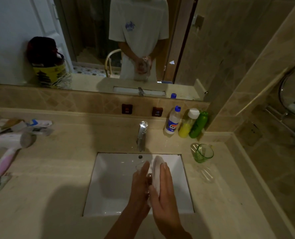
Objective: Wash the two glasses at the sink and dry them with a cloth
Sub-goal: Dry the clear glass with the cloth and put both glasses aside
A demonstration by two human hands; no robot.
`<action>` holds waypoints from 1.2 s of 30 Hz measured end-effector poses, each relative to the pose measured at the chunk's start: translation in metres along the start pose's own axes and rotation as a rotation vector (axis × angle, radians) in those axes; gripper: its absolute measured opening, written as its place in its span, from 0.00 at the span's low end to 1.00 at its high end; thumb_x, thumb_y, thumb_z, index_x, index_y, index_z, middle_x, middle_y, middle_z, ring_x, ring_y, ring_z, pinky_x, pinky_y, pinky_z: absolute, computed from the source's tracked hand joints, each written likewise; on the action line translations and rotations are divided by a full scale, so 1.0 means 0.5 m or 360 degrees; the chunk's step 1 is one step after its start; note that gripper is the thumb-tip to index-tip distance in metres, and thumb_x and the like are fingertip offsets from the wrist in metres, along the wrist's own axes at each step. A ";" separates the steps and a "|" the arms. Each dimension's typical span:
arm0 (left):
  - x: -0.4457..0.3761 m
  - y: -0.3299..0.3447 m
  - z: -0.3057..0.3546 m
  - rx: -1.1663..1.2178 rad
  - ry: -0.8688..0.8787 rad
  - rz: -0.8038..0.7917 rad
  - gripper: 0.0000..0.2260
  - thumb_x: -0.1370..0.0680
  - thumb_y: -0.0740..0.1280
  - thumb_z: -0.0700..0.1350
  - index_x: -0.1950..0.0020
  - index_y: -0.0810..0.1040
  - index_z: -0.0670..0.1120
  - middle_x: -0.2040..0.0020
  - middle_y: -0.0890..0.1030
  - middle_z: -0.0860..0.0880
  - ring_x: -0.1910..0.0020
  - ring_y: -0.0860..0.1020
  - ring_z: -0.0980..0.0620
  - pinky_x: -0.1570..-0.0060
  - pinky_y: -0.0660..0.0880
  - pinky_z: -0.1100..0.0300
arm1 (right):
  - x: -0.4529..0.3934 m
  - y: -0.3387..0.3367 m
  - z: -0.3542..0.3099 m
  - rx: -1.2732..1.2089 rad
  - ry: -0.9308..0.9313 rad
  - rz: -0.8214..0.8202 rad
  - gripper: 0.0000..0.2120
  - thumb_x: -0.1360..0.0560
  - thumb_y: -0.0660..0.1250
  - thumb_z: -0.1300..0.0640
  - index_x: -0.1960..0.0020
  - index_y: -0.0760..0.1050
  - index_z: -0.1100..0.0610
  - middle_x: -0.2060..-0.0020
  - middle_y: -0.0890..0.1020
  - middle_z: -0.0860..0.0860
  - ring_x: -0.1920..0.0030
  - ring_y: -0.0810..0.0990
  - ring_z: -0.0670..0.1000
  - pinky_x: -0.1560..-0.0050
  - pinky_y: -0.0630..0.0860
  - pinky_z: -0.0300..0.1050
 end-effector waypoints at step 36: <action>-0.019 0.028 0.088 -0.1453 -0.0346 -0.0503 0.31 0.32 0.72 0.68 0.43 0.79 0.44 0.46 0.84 0.40 0.48 0.84 0.40 0.44 0.80 0.45 | -0.105 -0.171 -0.027 -0.0506 0.0382 -0.1259 0.19 0.32 0.76 0.68 0.42 0.80 0.64 0.48 0.84 0.62 0.43 0.82 0.60 0.42 0.78 0.52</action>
Point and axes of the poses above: each hand's wrist, its own x-axis away from the middle knuckle, its own y-axis out of the palm, z = x × y, the point moved 1 cm from there along -x, towards the middle knuckle
